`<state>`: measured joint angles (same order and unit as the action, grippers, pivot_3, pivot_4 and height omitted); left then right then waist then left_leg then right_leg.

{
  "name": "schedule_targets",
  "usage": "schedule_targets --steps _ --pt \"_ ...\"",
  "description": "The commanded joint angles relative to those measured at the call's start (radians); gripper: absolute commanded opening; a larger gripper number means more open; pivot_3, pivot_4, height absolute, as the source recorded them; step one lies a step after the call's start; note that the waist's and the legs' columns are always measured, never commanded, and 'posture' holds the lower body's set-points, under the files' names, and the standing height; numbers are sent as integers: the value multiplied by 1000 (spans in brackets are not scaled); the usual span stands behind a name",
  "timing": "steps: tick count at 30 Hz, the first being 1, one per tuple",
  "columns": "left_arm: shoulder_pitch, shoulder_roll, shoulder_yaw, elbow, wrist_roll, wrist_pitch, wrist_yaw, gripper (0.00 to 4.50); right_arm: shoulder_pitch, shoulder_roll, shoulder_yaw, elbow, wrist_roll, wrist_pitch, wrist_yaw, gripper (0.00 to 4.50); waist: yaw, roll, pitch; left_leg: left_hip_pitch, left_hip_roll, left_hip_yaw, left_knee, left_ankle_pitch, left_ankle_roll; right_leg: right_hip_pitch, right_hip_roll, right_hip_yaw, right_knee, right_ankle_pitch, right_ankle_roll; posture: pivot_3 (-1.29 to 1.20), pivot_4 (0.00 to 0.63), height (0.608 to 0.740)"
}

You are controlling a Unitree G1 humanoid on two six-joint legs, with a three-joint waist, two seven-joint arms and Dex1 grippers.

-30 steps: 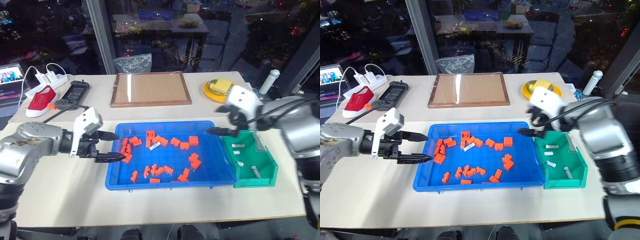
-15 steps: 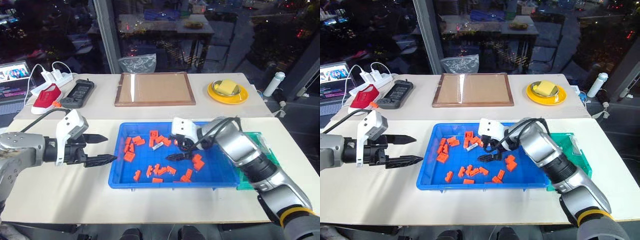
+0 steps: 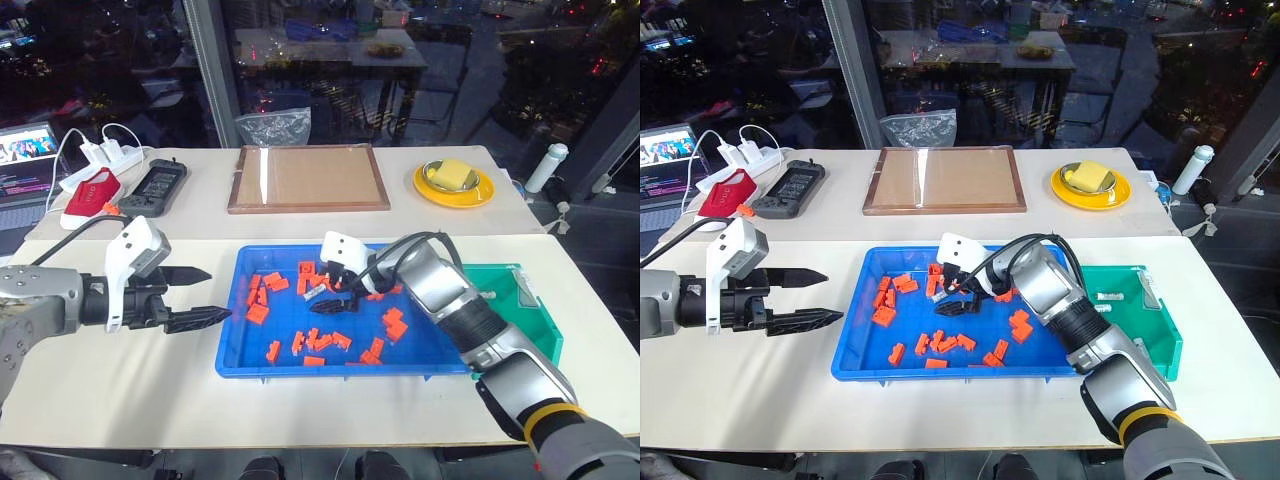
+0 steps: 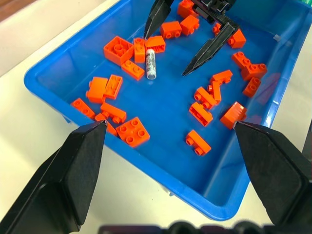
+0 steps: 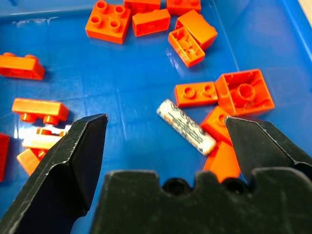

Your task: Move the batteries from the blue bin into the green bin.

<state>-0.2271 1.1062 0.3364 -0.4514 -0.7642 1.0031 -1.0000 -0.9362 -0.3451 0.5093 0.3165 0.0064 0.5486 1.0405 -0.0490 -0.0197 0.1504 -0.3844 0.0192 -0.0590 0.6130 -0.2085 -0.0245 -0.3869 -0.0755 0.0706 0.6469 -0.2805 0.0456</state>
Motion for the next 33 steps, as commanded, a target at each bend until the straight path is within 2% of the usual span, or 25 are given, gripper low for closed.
schedule_targets --steps 1,4,10,14,20,23,27,29,33 --pt "14 25 49 -30 -10 -8 0 4500 -29 10 13 60 -38 -60 14 4478 0 0 0 0 0 0 0 0 0 0 0 0 0 0 0 0 150 740" --pt "26 29 55 -34 -10 -13 2 4500 -24 31 19 117 -53 -85 15 3841 -1 0 0 1 0 0 0 0 0 0 0 0 0 0 0 0 150 740" --pt "32 28 51 -35 -2 -26 11 4500 -23 72 18 218 -88 -131 -4 1779 -15 -1 0 1 0 0 -1 0 0 0 0 0 0 0 0 0 150 740" --pt "31 30 41 -29 5 -37 7 4500 -9 61 18 197 -96 -126 12 315 -18 -1 0 2 0 0 -1 0 0 1 0 0 1 0 0 0 150 740" --pt "14 29 7 -12 20 -61 0 4500 5 1 -14 80 -68 -66 62 281 -16 -1 0 2 0 0 -1 0 0 1 0 0 1 0 0 0 150 740" --pt "-18 31 -32 3 21 -72 -17 4500 3 -79 -111 -101 32 27 135 281 -11 0 0 0 0 0 -1 0 0 0 0 0 0 0 0 0 150 740" --pt "-67 29 -74 16 6 -76 -46 4500 -3 -163 -249 -267 155 178 164 281 -9 -1 0 0 0 -1 -1 0 0 1 0 -1 0 0 0 0 150 740" --pt "-134 10 -126 36 14 -88 -55 4500 10 -288 -348 -346 185 250 169 281 -6 -1 0 0 0 -1 -1 0 0 0 0 -1 0 0 0 0 150 740" --pt "-267 -38 -251 96 50 -123 -88 4500 109 -536 -465 -406 188 307 153 281 21 -1 0 -2 -2 -1 0 0 0 2 -2 -1 -4 0 0 0 150 740"
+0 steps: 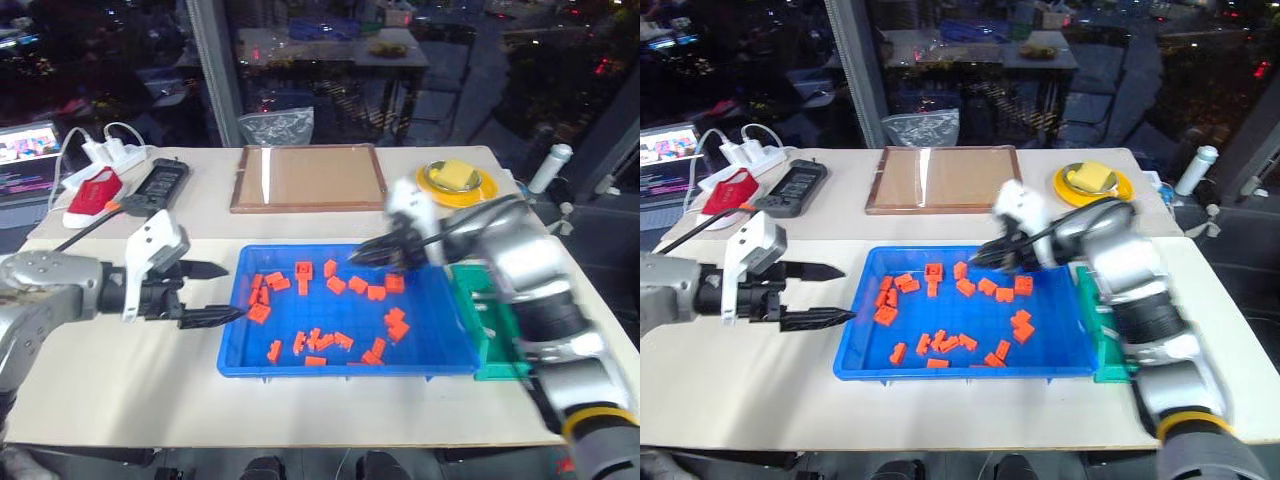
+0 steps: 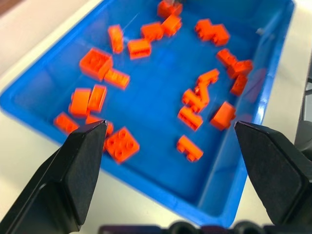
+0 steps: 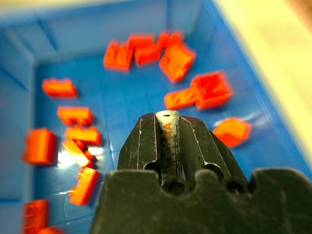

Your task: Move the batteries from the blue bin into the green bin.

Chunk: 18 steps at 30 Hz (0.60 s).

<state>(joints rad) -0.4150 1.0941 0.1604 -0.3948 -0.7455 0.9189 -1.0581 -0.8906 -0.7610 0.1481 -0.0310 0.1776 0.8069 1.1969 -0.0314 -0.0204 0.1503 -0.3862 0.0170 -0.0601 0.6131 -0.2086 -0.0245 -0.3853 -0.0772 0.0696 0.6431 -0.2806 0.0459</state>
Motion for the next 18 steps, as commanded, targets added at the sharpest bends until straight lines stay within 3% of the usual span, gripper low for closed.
schedule_targets --steps 1,6,12,17,18 --pt "-108 -38 -105 58 44 -51 -44 4500 98 -169 -128 -69 21 61 -2 281 7 0 0 0 0 0 0 0 0 1 0 0 -1 0 0 0 150 740" --pt "-224 -89 -224 172 134 -125 -106 4500 278 -306 -216 -169 57 140 -17 281 -6 0 0 -1 1 3 0 0 1 -1 1 2 -1 0 0 0 150 740" --pt "-288 -139 -273 251 183 -174 -163 4500 447 -353 -249 -249 44 213 -128 281 -22 1 0 1 2 2 0 0 1 -1 2 3 1 0 0 0 150 740" --pt "-308 -159 -286 270 212 -189 -189 4500 481 -358 -253 -253 55 245 -205 281 -13 1 0 -1 1 3 2 0 1 -1 1 3 0 0 1 0 150 740" --pt "-310 -162 -287 271 215 -189 -192 4500 486 -361 -248 -247 53 245 -217 781 -13 1 0 -1 1 2 2 0 1 -1 1 2 0 0 1 0 150 740"
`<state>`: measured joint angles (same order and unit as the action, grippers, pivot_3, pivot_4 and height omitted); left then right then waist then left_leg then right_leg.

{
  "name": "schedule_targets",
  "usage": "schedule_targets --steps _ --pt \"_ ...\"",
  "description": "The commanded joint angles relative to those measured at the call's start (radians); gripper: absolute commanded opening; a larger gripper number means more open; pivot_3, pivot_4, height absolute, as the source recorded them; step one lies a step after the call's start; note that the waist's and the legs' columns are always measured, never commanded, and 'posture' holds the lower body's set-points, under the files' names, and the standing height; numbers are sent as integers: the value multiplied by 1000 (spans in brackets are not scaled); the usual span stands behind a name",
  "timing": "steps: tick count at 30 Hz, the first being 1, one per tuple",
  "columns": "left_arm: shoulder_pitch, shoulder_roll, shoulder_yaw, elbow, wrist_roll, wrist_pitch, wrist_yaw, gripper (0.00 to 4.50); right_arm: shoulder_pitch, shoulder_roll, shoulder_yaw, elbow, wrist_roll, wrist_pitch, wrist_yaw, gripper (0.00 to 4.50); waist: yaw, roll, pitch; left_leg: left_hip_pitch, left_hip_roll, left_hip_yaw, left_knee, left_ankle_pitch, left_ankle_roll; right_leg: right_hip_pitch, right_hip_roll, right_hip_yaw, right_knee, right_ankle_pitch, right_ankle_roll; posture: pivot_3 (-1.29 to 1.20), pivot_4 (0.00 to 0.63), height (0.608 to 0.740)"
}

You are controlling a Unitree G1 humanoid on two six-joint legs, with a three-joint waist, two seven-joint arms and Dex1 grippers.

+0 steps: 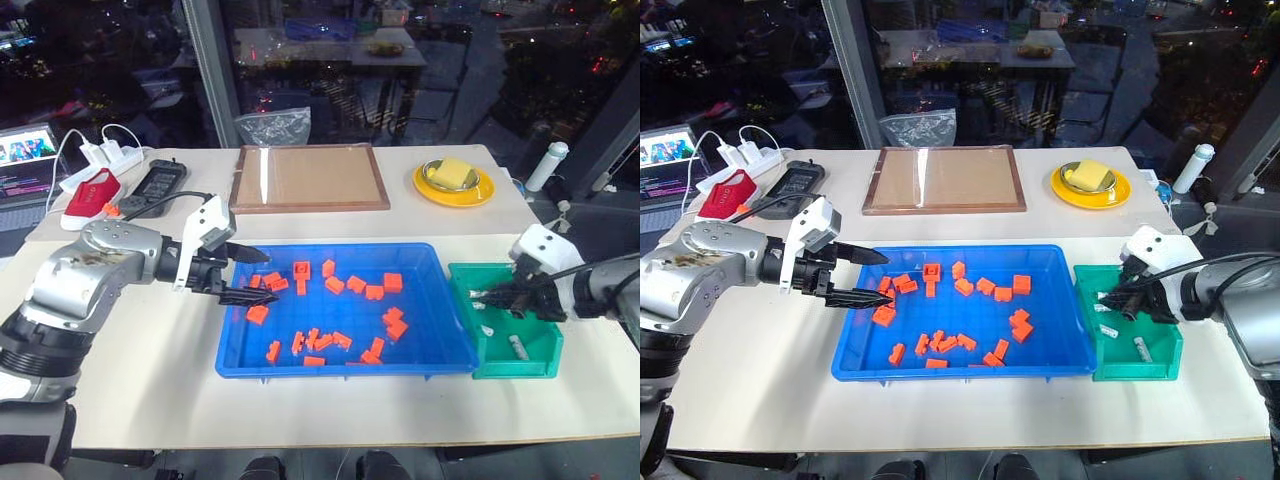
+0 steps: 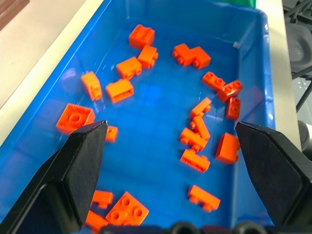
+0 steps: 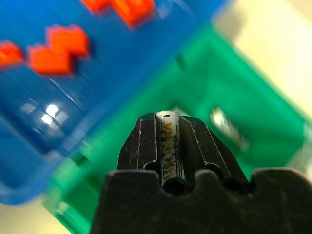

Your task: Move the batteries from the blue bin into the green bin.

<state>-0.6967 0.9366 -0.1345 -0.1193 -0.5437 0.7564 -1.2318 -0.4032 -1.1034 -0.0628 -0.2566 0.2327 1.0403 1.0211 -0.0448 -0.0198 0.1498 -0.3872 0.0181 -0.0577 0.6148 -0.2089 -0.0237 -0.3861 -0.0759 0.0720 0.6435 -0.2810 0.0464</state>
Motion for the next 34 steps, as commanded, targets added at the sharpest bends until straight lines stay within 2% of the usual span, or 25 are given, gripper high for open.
schedule_targets --steps 1,7,8,9,11,16,20,23,28,34 --pt "-30 -7 7 -3 17 -28 -20 4500 -1 -19 -36 -10 -6 11 -54 1285 1 0 0 0 0 0 0 0 0 0 0 0 0 0 0 0 150 740" --pt "-20 -1 25 -7 35 -26 -23 4500 -36 -39 -21 53 -11 -13 -84 3257 2 0 0 0 0 0 0 0 0 0 0 0 0 0 0 0 150 740" --pt "-11 5 30 -14 41 -32 -19 4500 -49 -46 -18 58 -10 -21 -79 3438 1 0 0 0 0 0 0 0 0 0 0 0 0 0 0 0 150 740" --pt "-5 9 33 -19 46 -35 -15 4500 -57 -51 -16 63 -9 -28 -75 3916 0 0 0 0 0 0 0 0 0 0 0 0 0 0 0 0 150 740" --pt "7 6 46 -23 55 -51 4 4500 -77 -53 -16 71 0 -49 -63 4425 -1 0 0 0 0 0 0 0 0 0 0 0 0 0 0 0 150 740" --pt "59 -16 157 -23 48 -59 116 4500 -119 12 -75 114 57 -239 -19 4425 -2 0 0 0 1 0 0 0 0 0 0 0 0 0 0 0 150 740" --pt "152 10 226 -38 107 -105 196 4500 -138 127 -173 216 85 -393 -85 4425 0 0 0 1 0 0 0 0 0 1 0 0 -1 0 0 0 150 740" --pt "236 -1 306 -67 91 -114 241 4500 -127 184 -180 259 72 -486 -113 4425 1 0 0 1 0 0 0 0 0 1 0 0 0 0 0 0 150 740" --pt "348 -52 408 -127 10 -73 281 4500 -111 213 -128 275 54 -506 -117 4425 2 0 0 1 0 0 0 0 0 1 -1 0 0 0 0 0 150 740" --pt "404 -56 440 -117 -20 -66 283 4500 -150 204 -101 302 71 -484 -86 4425 3 0 0 1 0 0 0 0 0 1 -1 0 1 0 0 0 150 740"
